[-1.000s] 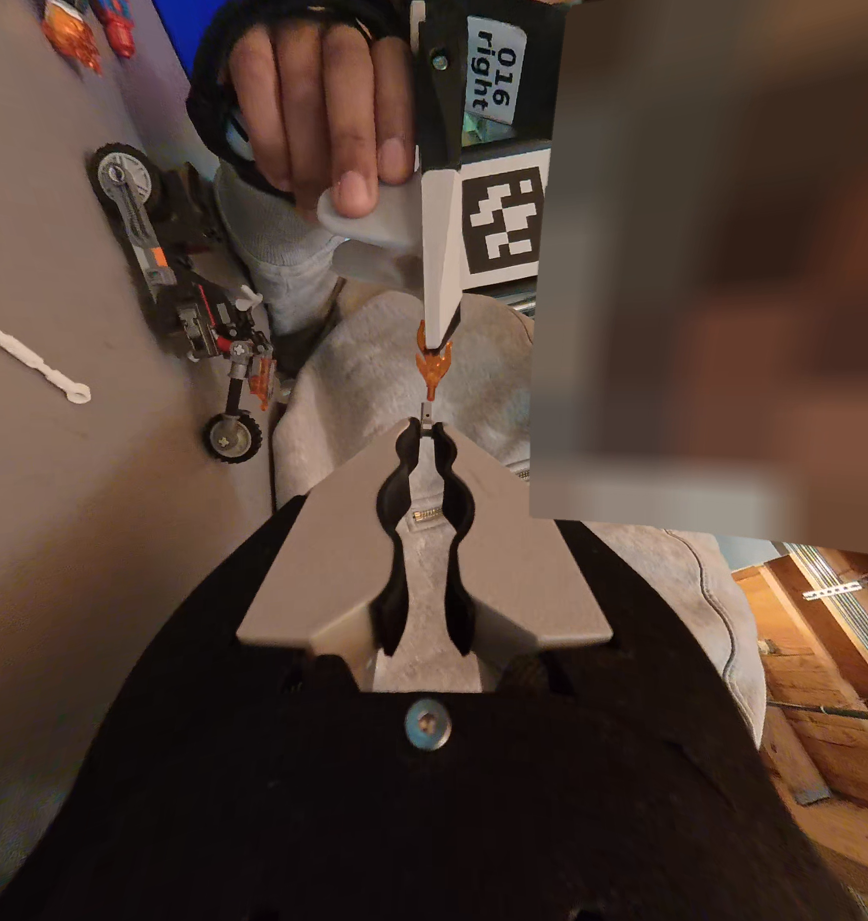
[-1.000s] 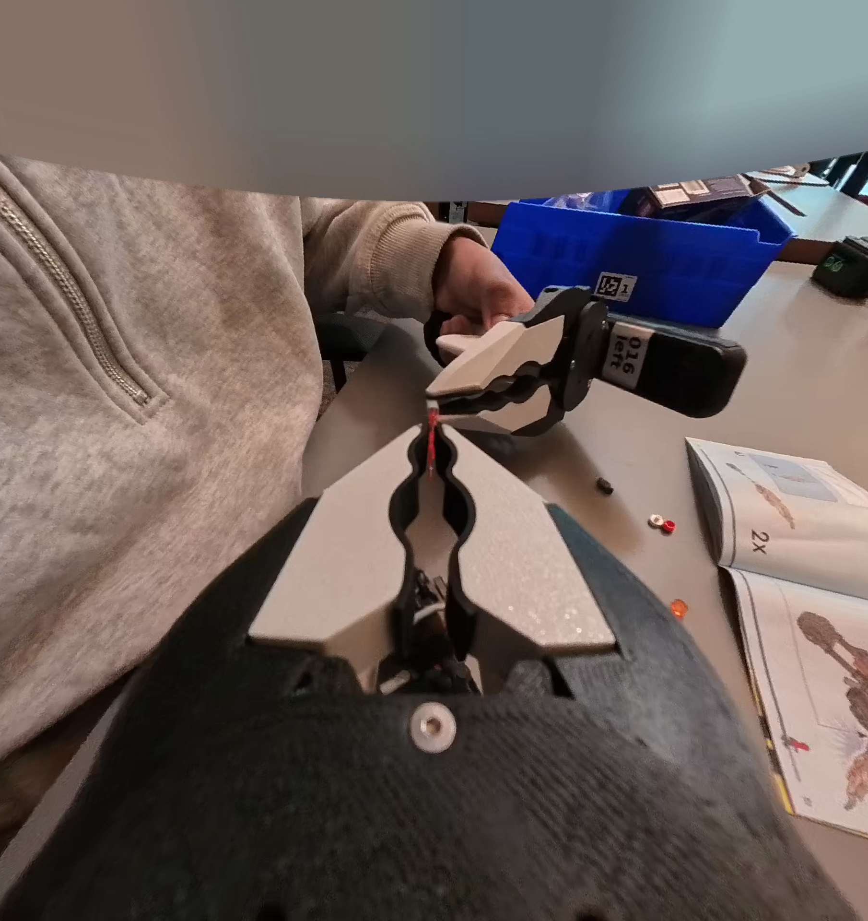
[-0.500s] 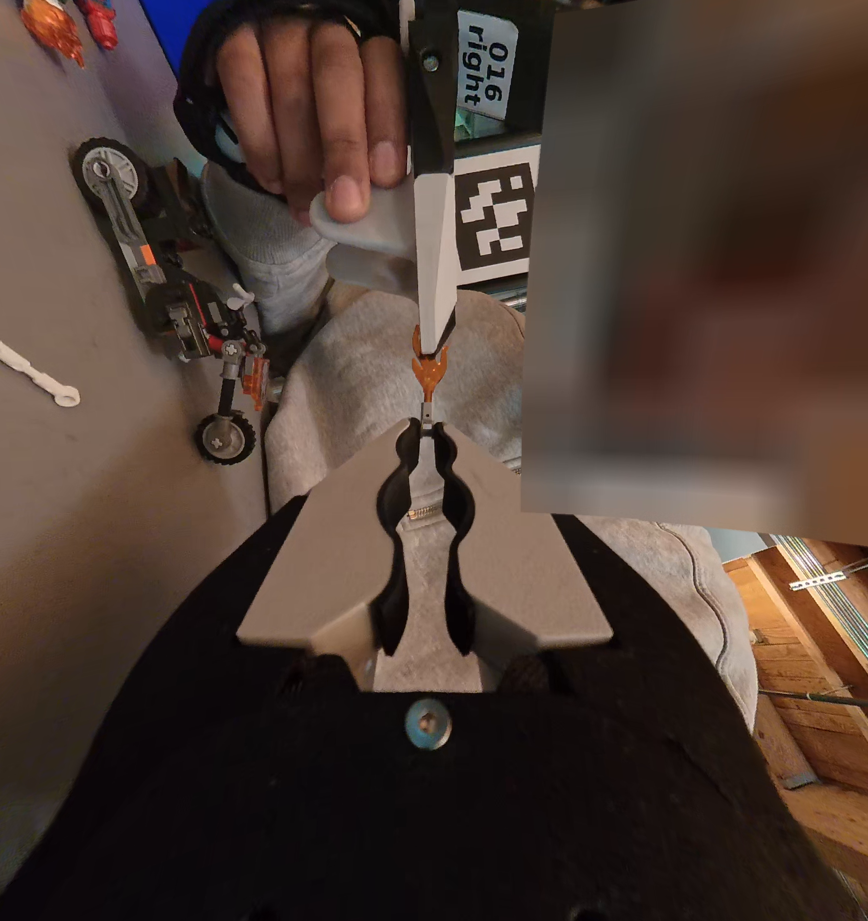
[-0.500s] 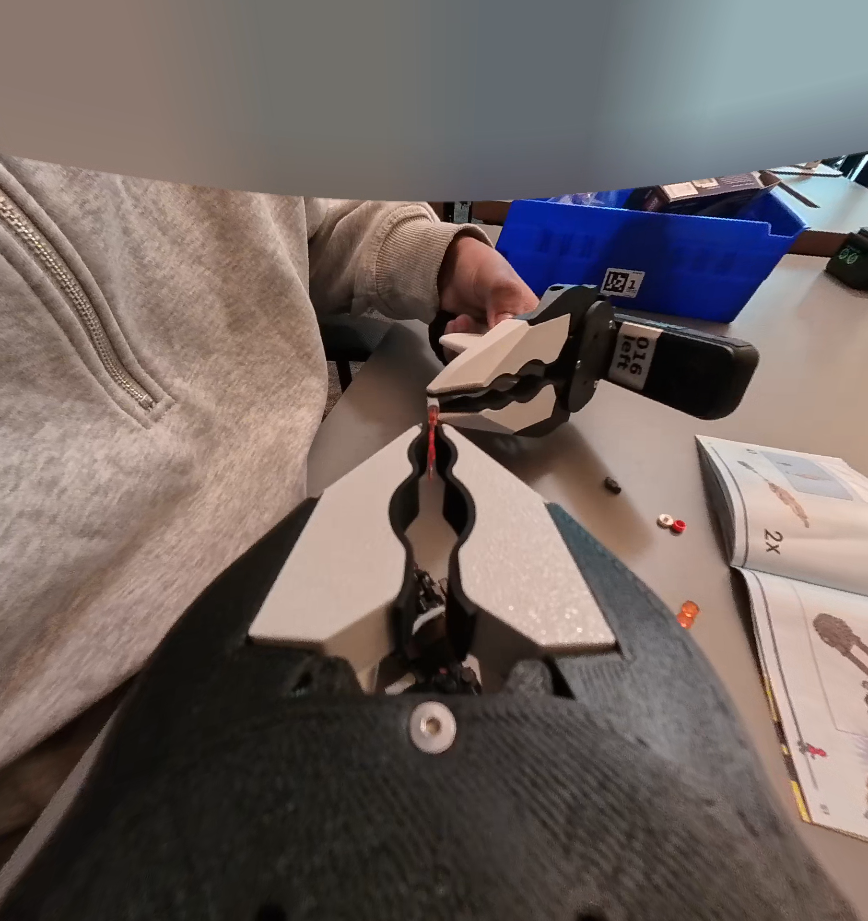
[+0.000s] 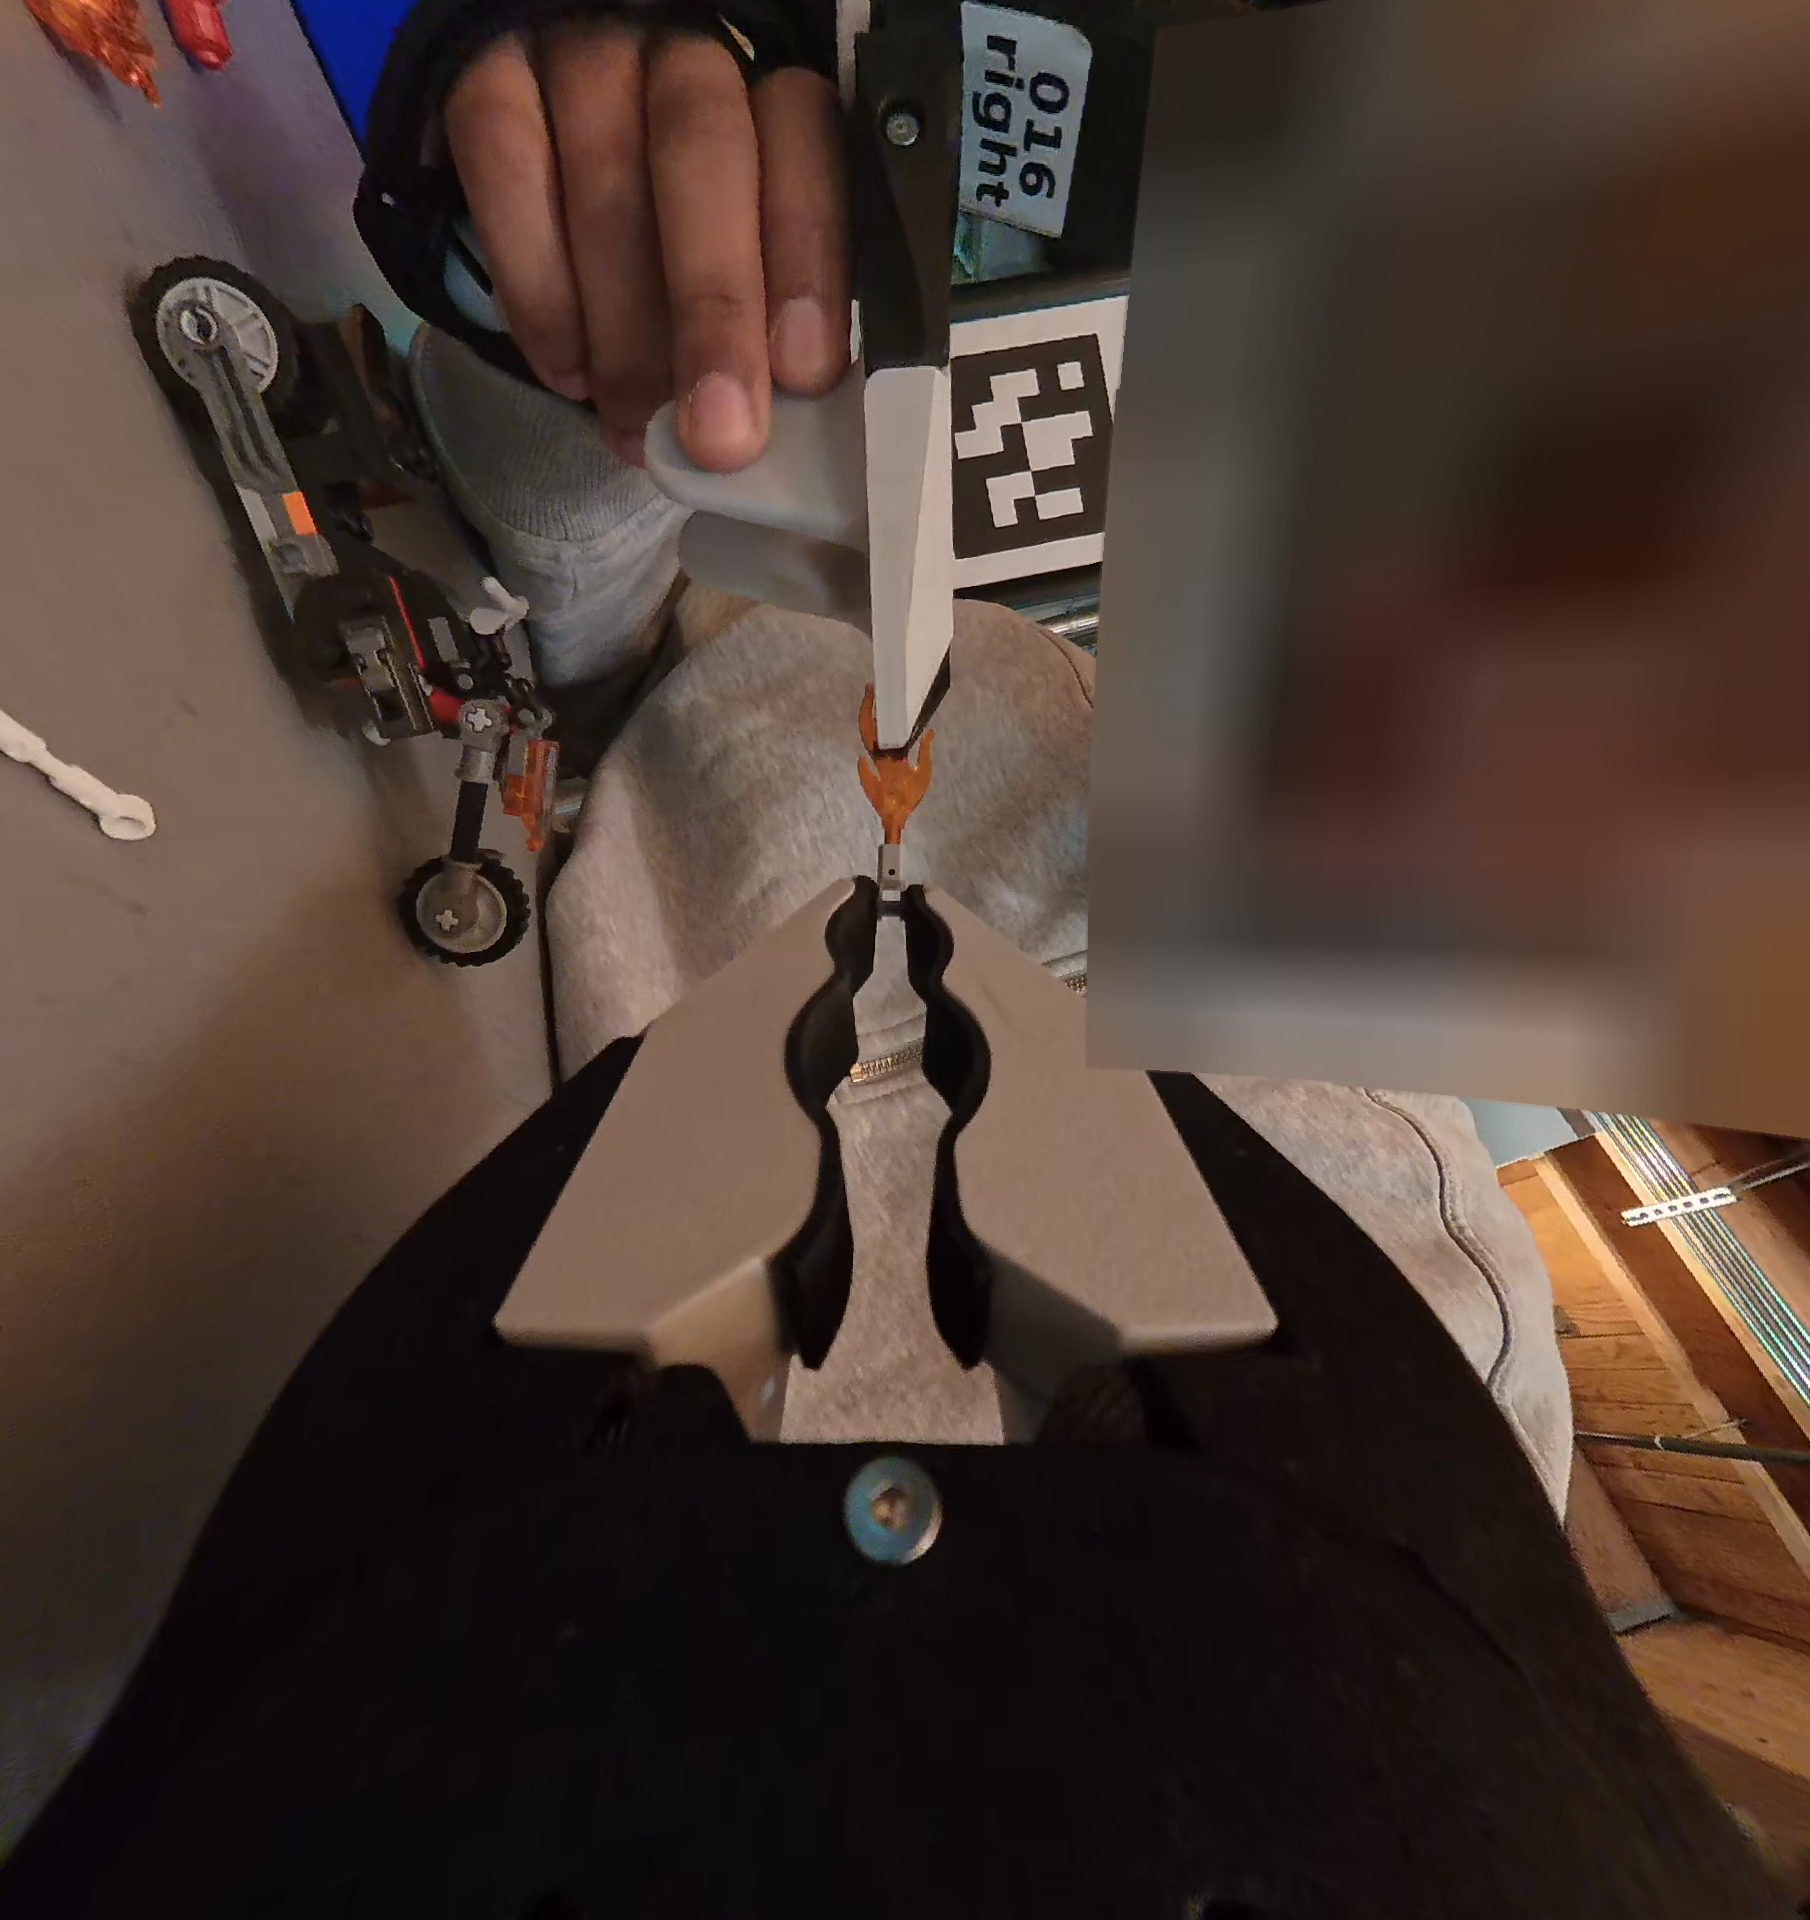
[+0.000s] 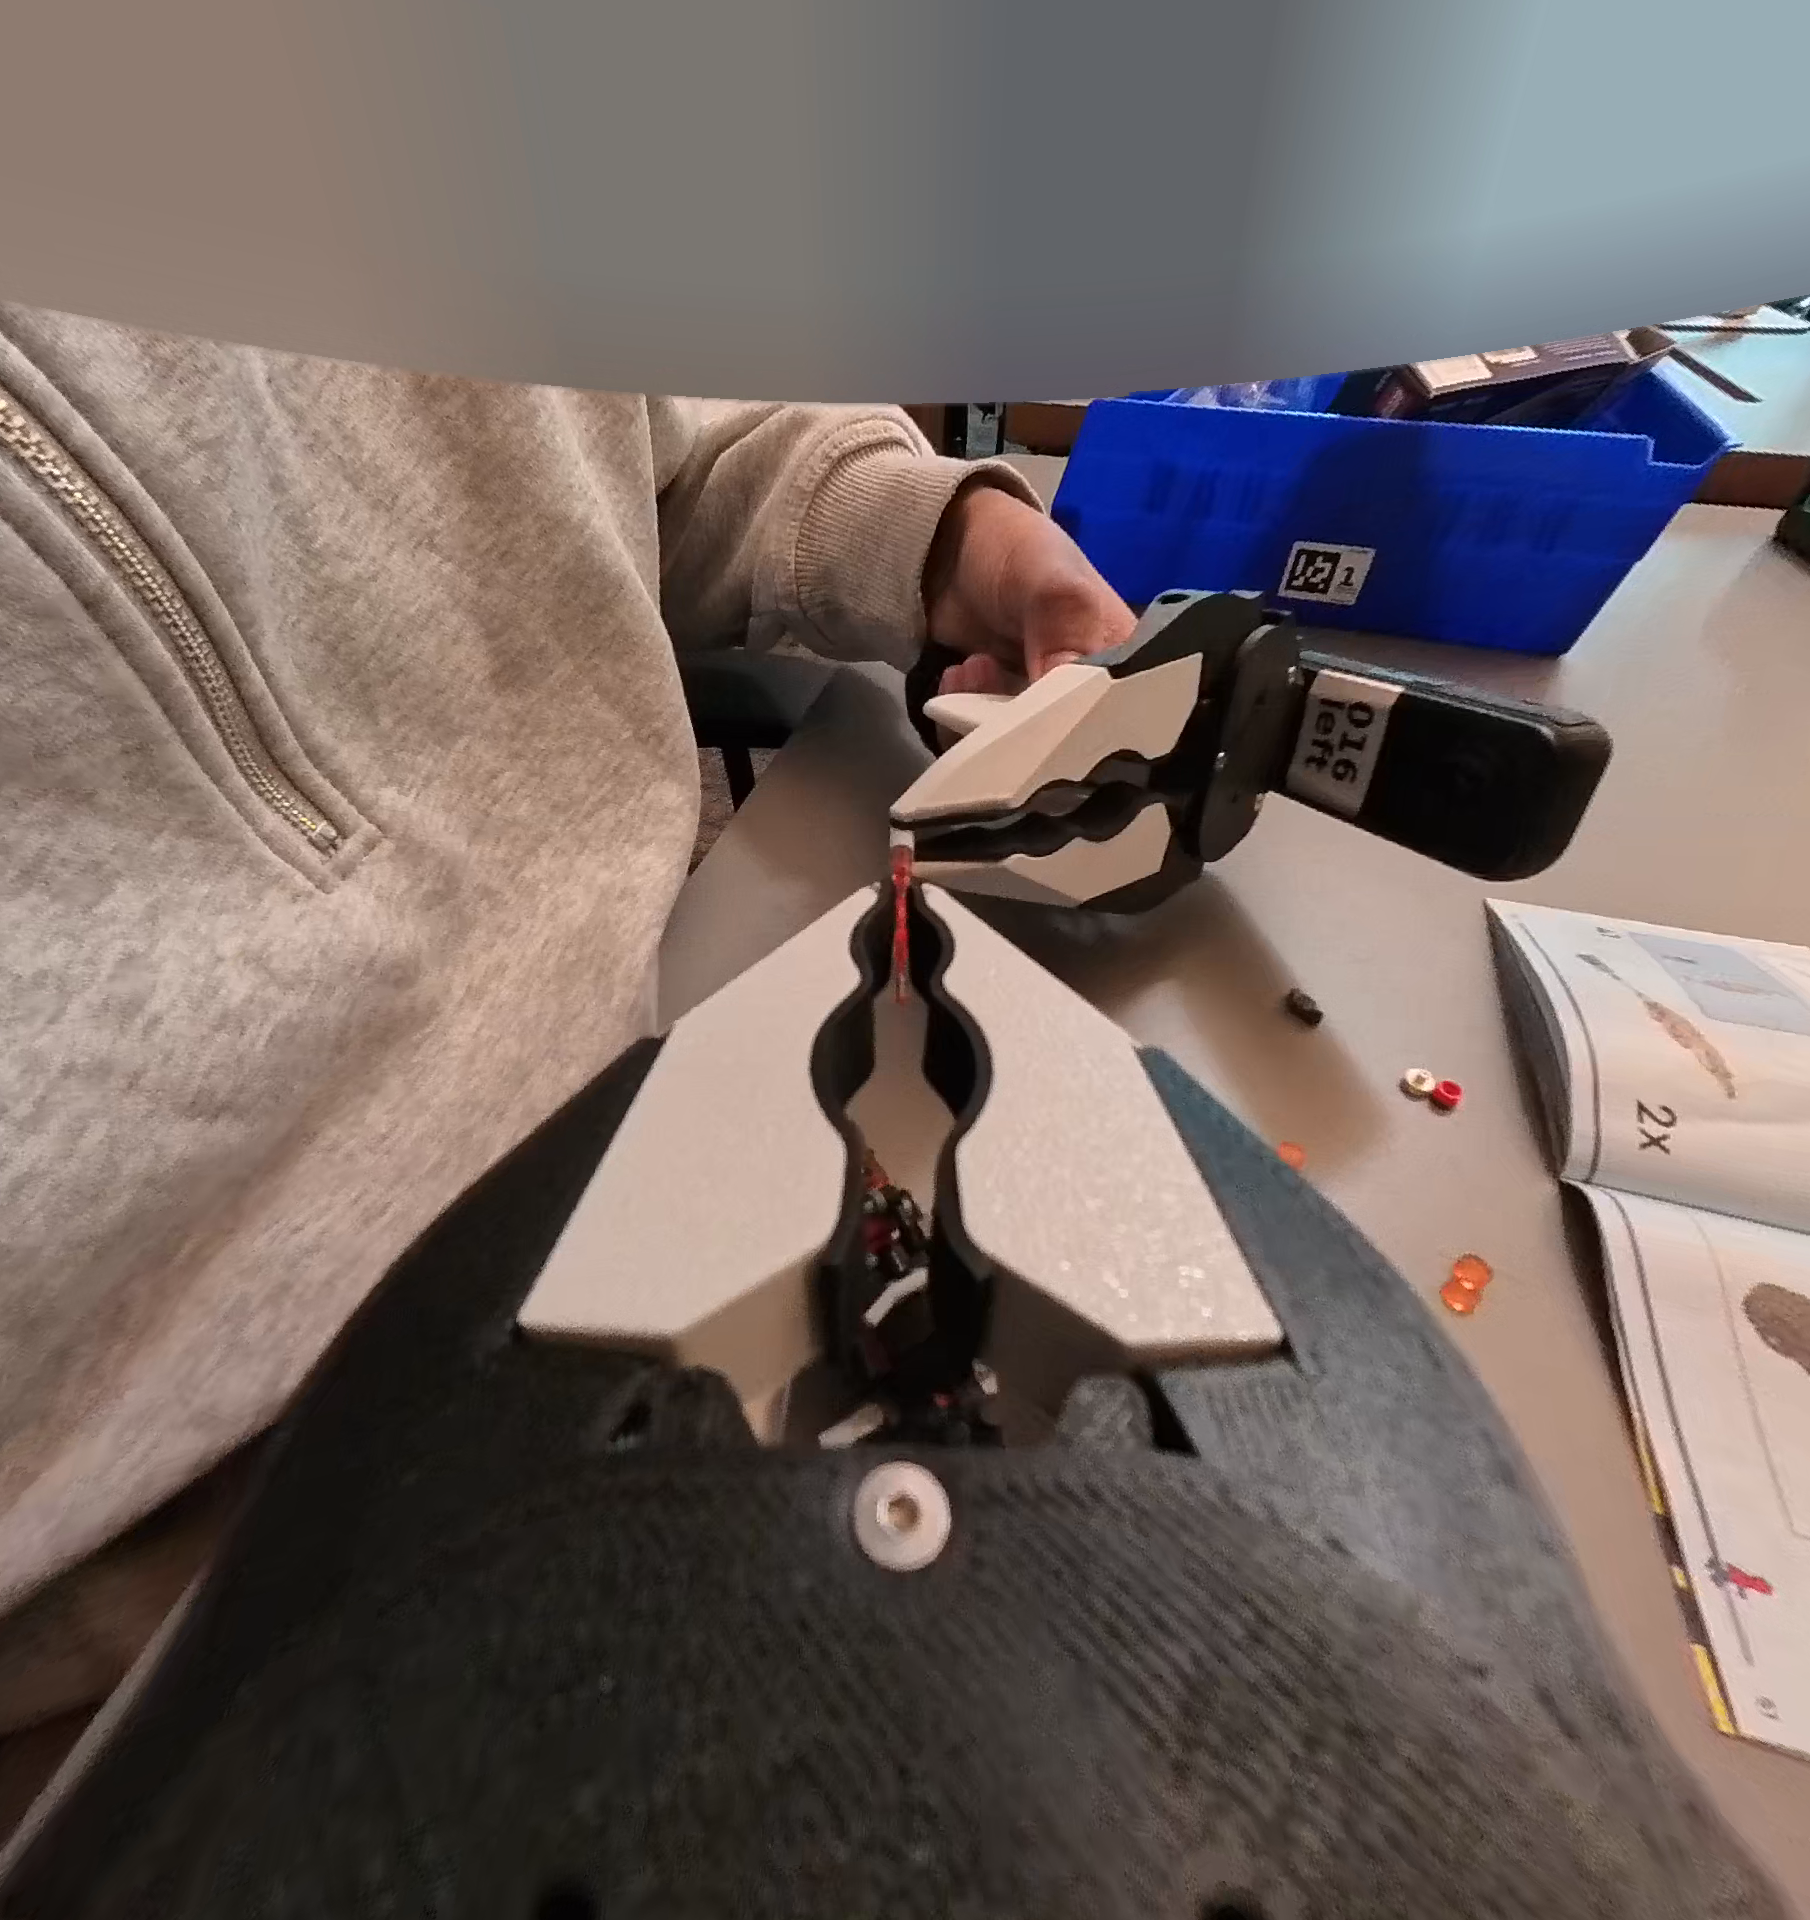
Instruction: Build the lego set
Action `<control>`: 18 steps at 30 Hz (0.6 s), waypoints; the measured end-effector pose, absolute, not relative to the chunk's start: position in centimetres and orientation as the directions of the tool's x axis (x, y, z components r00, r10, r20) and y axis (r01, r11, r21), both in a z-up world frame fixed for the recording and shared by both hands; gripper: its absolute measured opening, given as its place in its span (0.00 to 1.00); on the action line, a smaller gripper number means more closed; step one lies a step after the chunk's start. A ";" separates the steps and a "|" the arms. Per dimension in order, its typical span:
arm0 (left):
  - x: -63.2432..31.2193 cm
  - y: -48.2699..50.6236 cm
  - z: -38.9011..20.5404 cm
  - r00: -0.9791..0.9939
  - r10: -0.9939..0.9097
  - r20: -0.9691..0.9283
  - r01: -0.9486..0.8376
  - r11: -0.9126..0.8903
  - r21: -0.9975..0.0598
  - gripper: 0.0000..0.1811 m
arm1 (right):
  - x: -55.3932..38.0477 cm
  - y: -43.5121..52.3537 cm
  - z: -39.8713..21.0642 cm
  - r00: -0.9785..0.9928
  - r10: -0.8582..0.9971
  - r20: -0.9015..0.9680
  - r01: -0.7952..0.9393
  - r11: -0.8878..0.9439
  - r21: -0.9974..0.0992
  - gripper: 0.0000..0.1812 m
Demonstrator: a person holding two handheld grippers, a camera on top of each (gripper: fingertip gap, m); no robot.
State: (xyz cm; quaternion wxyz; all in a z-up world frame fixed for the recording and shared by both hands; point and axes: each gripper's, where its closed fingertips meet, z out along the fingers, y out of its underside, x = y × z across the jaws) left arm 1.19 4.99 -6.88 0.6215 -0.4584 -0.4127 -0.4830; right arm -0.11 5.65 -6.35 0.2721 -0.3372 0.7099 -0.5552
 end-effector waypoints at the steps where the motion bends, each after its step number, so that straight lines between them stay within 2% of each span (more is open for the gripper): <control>1: 1.1 5.0 -6.9 0.193 -0.221 0.956 0.979 0.116 -0.171 0.01 | -0.1 5.6 -6.4 -0.626 -0.780 -0.012 -0.177 0.157 -0.972 0.00; 18: 0.4 4.7 -7.2 0.214 -0.203 0.956 0.969 0.171 -0.180 0.01 | -0.5 5.2 -6.9 -0.646 -0.763 -0.022 -0.182 0.182 -0.966 0.00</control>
